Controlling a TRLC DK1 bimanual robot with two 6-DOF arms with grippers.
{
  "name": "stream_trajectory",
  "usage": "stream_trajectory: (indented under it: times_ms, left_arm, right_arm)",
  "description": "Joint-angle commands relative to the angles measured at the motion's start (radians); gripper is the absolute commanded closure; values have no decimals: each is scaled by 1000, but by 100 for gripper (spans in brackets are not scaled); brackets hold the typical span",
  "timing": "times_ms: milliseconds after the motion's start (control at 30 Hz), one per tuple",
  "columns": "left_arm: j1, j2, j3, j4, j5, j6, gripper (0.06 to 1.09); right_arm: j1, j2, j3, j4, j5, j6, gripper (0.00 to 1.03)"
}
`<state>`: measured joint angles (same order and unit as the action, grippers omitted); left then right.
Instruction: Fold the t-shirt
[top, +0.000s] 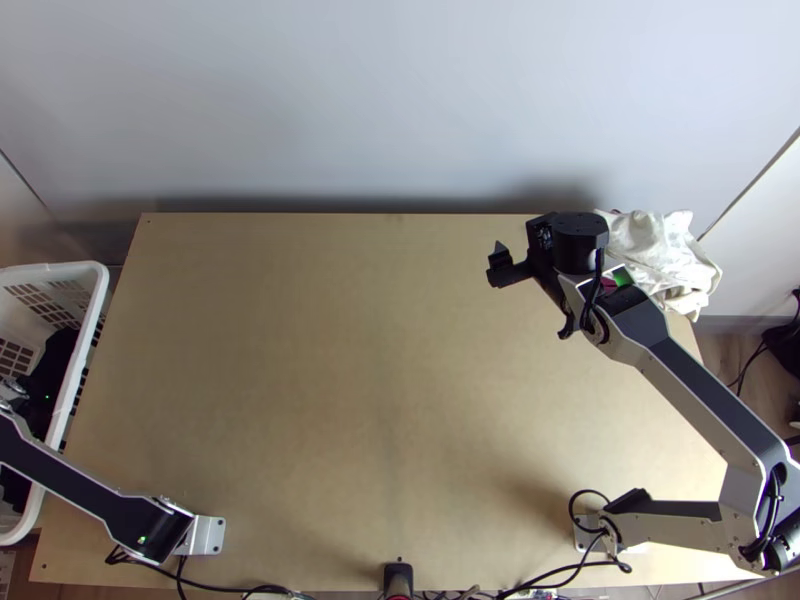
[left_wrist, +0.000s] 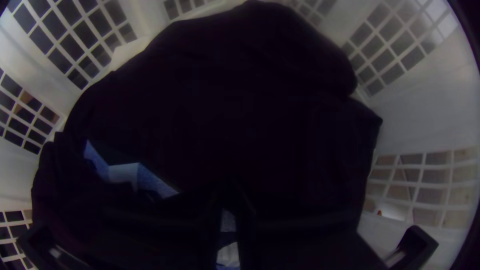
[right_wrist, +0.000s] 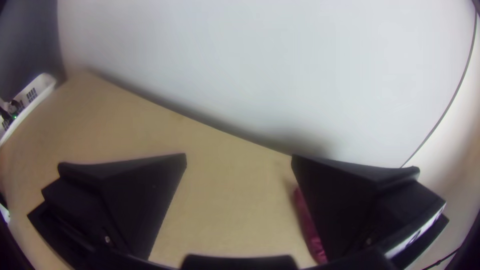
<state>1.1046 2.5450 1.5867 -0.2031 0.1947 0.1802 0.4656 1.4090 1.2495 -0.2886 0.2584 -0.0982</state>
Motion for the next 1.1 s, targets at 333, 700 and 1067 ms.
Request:
stream_trajectory:
  times_ms: [333,700,1067]
  left_arm:
    - [74,-163,-13,60,129,-21,105]
    - [57,-457,-28,-15,209,-48,105]
    - [21,-779,-22,-68,316,-200,105]
  right_arm:
    - [2,8,-1,14,2,2,5]
    - [16,13,10,20,4,0,5]
    - [21,-4,8,23,4,8,5]
